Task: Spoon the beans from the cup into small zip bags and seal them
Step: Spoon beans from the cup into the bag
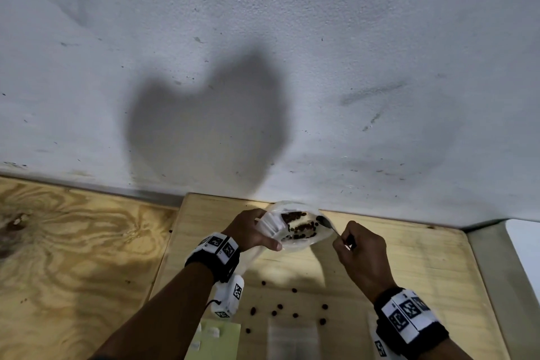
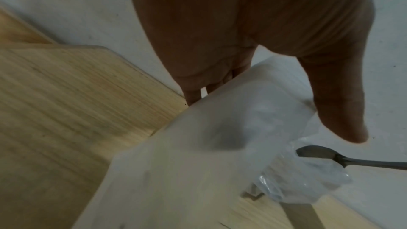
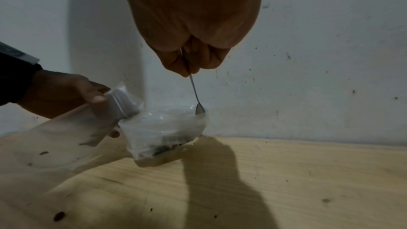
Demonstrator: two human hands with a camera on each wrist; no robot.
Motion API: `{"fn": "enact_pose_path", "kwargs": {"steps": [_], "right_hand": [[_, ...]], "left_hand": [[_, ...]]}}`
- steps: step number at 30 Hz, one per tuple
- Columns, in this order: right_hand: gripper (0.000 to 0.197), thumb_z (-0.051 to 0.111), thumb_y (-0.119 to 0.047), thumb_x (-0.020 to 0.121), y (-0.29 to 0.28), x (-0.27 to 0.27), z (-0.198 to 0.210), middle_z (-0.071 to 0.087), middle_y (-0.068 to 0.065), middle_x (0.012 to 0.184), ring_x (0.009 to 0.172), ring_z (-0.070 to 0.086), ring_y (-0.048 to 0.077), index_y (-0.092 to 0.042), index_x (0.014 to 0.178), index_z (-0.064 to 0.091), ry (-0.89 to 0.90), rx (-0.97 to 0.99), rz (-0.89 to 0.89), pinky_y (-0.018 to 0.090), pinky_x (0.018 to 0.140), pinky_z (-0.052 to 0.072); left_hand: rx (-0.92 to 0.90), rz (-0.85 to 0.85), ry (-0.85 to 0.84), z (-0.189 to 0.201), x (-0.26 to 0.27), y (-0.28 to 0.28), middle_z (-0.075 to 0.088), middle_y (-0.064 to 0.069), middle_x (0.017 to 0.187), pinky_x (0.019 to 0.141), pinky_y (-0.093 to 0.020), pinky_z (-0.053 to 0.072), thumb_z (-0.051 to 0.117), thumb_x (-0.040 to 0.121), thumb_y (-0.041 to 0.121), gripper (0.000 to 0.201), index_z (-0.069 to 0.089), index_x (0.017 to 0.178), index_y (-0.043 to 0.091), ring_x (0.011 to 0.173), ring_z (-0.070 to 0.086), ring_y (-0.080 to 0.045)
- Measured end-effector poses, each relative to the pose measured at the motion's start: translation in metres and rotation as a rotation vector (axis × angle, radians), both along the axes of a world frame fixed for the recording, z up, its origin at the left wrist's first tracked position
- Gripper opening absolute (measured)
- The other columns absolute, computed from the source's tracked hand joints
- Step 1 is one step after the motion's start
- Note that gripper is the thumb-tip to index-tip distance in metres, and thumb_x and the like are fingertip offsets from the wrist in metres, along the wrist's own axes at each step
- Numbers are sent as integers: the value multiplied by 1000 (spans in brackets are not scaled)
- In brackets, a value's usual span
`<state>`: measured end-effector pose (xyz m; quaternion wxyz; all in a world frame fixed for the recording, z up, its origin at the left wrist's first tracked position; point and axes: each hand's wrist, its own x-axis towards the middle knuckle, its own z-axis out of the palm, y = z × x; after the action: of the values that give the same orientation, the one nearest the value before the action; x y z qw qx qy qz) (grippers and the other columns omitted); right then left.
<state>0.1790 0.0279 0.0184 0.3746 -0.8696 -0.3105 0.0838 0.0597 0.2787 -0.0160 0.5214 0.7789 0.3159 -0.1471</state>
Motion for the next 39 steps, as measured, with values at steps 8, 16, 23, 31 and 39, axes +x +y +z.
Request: {"fn": "enact_pose_path", "kwargs": {"steps": [8, 16, 23, 31, 39], "right_hand": [[28, 72, -11, 85, 10, -6, -14, 55, -14, 56, 47, 45, 7, -25, 69, 54, 161, 31, -82, 24, 49, 38], [24, 77, -5, 83, 25, -5, -44, 71, -16, 92, 86, 67, -2, -25, 97, 75, 175, 99, 32, 6, 69, 44], [16, 74, -7, 86, 36, 5, -43, 68, -20, 91, 84, 63, -7, -18, 97, 79, 63, 207, 59, 6, 72, 44], [25, 61, -22, 88, 43, 4, -50, 76, -10, 106, 95, 71, 8, -27, 104, 78, -128, 67, 314, 24, 80, 56], [25, 66, -18, 88, 32, 13, -46, 74, -16, 109, 98, 70, 2, -29, 108, 77, -118, 89, 287, 26, 80, 58]], "left_hand": [[34, -90, 110, -8, 1, 1, 55, -1, 134, 98, -41, 49, 85, 24, 71, 122, 52, 130, 20, 118, 54, -20], [2, -56, 127, -5, -1, 4, 56, 3, 131, 95, -37, 48, 91, 38, 51, 108, 51, 133, 20, 120, 53, -19], [-73, 7, 102, -9, -3, 10, 64, -1, 116, 82, -32, 48, 88, 33, 52, 91, 62, 114, 21, 104, 60, -18], [-137, 61, 89, -10, -3, 15, 66, 3, 107, 76, -28, 49, 93, 51, 30, 68, 63, 112, 19, 100, 61, -15], [-175, 72, 75, -16, -4, 15, 64, 4, 107, 78, -29, 48, 94, 51, 28, 71, 61, 113, 19, 101, 59, -15]]}}
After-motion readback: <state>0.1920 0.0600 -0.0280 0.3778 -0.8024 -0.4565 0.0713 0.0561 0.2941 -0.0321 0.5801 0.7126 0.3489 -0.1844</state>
